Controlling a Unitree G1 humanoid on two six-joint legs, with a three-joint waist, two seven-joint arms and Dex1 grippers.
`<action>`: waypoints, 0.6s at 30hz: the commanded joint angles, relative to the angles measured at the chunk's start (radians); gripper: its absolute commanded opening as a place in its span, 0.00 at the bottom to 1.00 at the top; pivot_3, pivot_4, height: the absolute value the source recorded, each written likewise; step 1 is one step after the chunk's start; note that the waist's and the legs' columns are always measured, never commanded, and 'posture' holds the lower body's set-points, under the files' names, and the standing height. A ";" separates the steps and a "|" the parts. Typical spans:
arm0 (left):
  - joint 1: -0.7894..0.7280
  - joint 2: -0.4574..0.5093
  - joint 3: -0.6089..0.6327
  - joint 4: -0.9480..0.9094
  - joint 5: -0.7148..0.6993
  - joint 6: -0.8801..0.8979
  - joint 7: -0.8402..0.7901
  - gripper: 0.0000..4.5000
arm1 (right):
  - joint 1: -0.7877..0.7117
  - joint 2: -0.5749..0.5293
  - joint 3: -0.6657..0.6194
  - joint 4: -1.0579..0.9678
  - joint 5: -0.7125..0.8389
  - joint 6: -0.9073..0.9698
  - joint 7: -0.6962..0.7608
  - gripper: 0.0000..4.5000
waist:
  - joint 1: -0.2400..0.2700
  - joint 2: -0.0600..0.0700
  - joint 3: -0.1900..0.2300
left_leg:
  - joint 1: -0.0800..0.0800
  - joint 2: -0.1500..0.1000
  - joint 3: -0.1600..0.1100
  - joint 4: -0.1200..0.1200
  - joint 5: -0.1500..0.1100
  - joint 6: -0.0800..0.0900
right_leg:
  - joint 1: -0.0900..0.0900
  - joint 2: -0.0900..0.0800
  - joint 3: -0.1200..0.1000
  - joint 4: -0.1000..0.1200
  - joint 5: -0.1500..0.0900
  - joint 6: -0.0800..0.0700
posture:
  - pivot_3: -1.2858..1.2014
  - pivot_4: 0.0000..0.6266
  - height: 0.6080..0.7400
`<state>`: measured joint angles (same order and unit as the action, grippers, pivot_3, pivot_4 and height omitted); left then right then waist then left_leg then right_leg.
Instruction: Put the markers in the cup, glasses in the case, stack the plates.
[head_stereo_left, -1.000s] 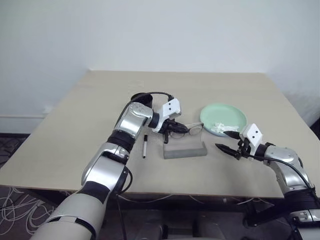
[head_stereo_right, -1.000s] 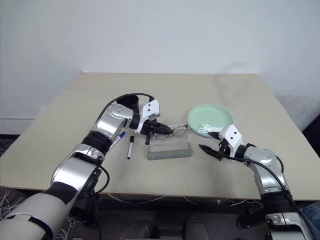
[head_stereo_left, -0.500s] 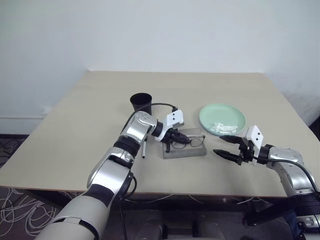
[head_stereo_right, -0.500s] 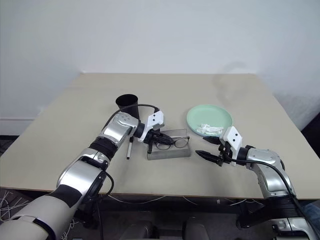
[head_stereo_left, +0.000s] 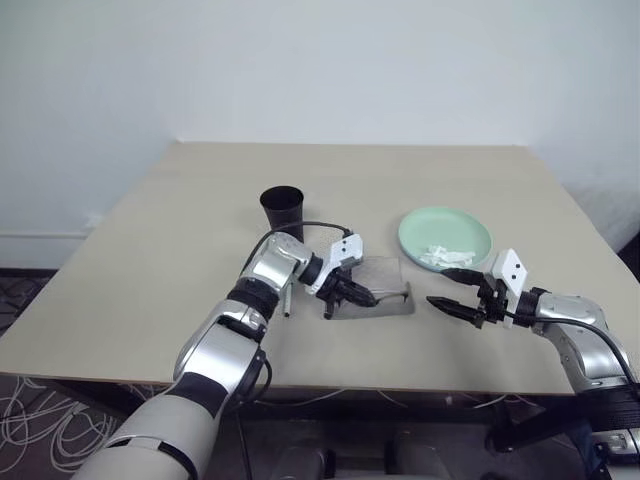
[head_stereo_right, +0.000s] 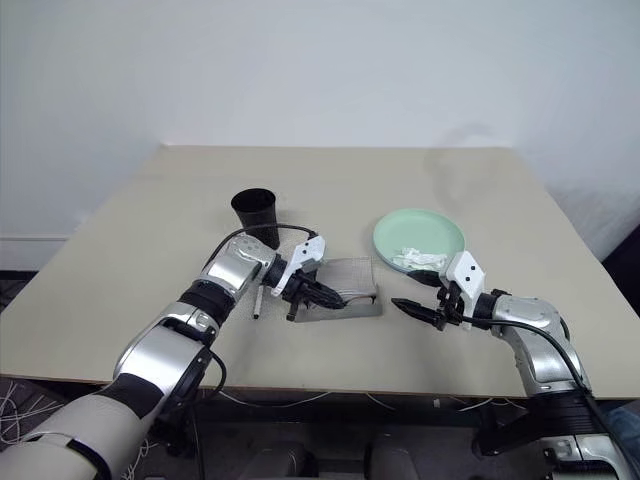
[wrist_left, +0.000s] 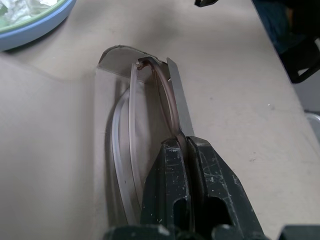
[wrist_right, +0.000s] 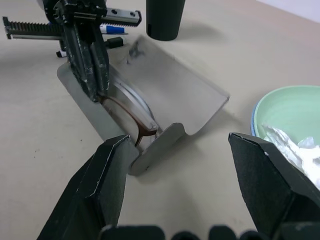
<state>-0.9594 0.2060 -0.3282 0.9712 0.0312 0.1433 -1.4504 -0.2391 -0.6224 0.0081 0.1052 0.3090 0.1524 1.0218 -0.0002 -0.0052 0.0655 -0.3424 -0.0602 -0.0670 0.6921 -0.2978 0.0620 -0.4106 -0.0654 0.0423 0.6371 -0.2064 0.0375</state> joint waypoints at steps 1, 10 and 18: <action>0.005 0.008 -0.013 -0.012 0.026 -0.013 0.005 0.11 | -0.035 0.002 -0.009 -0.015 -0.009 -0.019 -0.009 0.76 | 0.000 0.000 0.000 | 0.000 0.000 0.000 0.000 0.000 0.000 | 0.000 0.000 0.000 0.000 0.000 0.000 | 0.52 0.00 1.00; -0.039 -0.015 0.044 0.030 0.010 -0.048 0.110 0.38 | -0.033 0.010 -0.007 -0.013 -0.016 -0.024 -0.008 0.76 | 0.001 0.000 0.000 | 0.000 0.000 0.000 0.000 0.000 0.000 | 0.000 0.000 0.000 0.000 0.000 0.000 | 0.52 0.00 1.00; -0.137 -0.018 0.146 0.082 -0.028 -0.092 0.214 0.38 | -0.028 0.009 -0.006 -0.009 -0.020 -0.030 -0.008 0.76 | 0.001 0.000 0.000 | 0.000 0.000 0.000 0.001 0.000 0.000 | 0.000 0.000 0.000 0.000 0.000 0.000 | 0.52 0.00 1.00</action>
<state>-1.0578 0.1829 -0.2135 1.0566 0.0218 0.0732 -1.2568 -0.2560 -0.6119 0.0152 0.1064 0.2916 0.1432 1.0179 0.0006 -0.0057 0.0658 -0.3427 -0.0604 -0.0672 0.6927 -0.2980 0.0620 -0.4107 -0.0656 0.0420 0.6369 -0.2061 0.0380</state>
